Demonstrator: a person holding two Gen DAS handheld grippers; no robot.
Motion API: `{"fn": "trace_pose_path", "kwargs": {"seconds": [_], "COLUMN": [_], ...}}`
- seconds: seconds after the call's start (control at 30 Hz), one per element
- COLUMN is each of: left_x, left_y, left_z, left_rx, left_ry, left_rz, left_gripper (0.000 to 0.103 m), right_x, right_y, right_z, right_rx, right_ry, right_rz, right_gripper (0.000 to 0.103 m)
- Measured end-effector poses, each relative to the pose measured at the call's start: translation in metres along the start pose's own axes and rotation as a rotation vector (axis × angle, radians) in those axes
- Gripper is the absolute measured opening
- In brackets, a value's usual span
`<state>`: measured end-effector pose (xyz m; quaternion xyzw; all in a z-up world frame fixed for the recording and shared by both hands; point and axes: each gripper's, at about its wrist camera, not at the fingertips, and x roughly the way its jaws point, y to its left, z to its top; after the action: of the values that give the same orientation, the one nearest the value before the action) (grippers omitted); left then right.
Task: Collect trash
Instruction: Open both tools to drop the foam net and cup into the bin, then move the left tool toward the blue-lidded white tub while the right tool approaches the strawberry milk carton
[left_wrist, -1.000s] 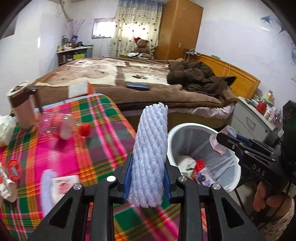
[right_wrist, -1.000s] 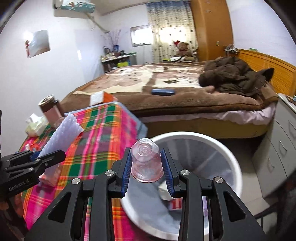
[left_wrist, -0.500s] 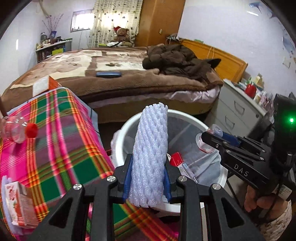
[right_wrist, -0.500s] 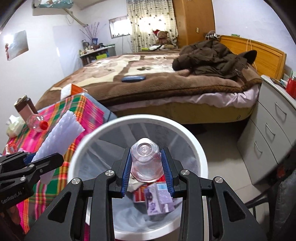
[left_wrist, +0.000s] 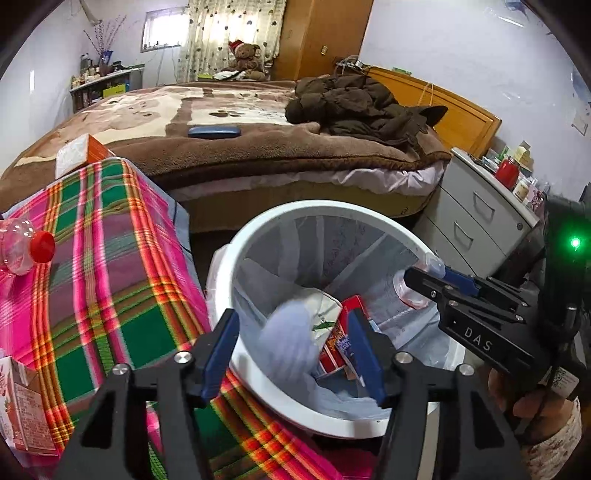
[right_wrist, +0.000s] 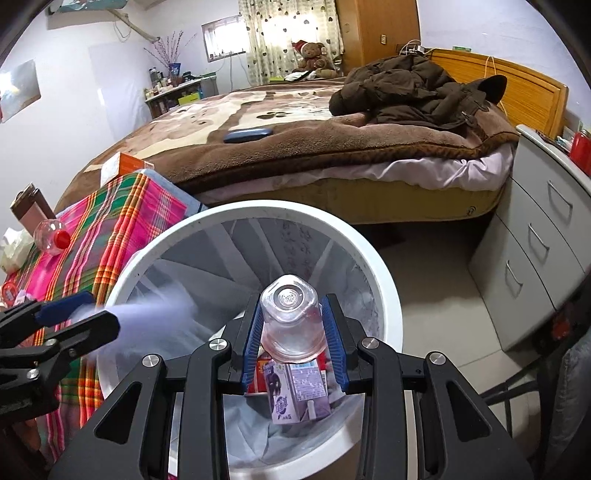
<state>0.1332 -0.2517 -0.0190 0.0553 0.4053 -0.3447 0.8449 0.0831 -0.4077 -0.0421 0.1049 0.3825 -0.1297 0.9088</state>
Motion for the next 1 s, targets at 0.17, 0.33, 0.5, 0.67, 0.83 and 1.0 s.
{"fn": "trace_pose_path", "kwargs": {"seconds": [0.17,0.33,0.5,0.67,0.83,1.0], "left_x": [-0.013,-0.028,-0.047,-0.069,-0.094,-0.118], "left_y": [0.013,0.028,0.041,0.058,0.081,0.104], "left_z": [-0.002,-0.007,-0.013,-0.021,-0.032,-0.044], "left_rx": [-0.025,-0.058,-0.085,-0.115,-0.159,-0.194], "left_ry": [-0.025,-0.050,-0.086,-0.130,-0.166,-0.197], "left_rz": [0.020,0.030,0.050,0.088,0.142,0.206], "left_gripper": [0.066,0.067,0.067,0.067,0.068,0.070], "right_x": [-0.003,-0.008,-0.016,-0.025,-0.030,-0.036], "right_y": [0.003,0.010,0.023,0.037,0.055,0.078], "right_z": [0.000,0.001,0.002,0.001,0.001,-0.001], "right_rx": [-0.001,0.003,-0.011,-0.022,-0.037,-0.075], "right_ry": [-0.010,-0.021,-0.047,-0.072,-0.092,-0.105], "right_rz": [0.009,0.016,0.037,0.077,0.121,0.168], "right_gripper": [0.057,0.057,0.057,0.057,0.057,0.057]}}
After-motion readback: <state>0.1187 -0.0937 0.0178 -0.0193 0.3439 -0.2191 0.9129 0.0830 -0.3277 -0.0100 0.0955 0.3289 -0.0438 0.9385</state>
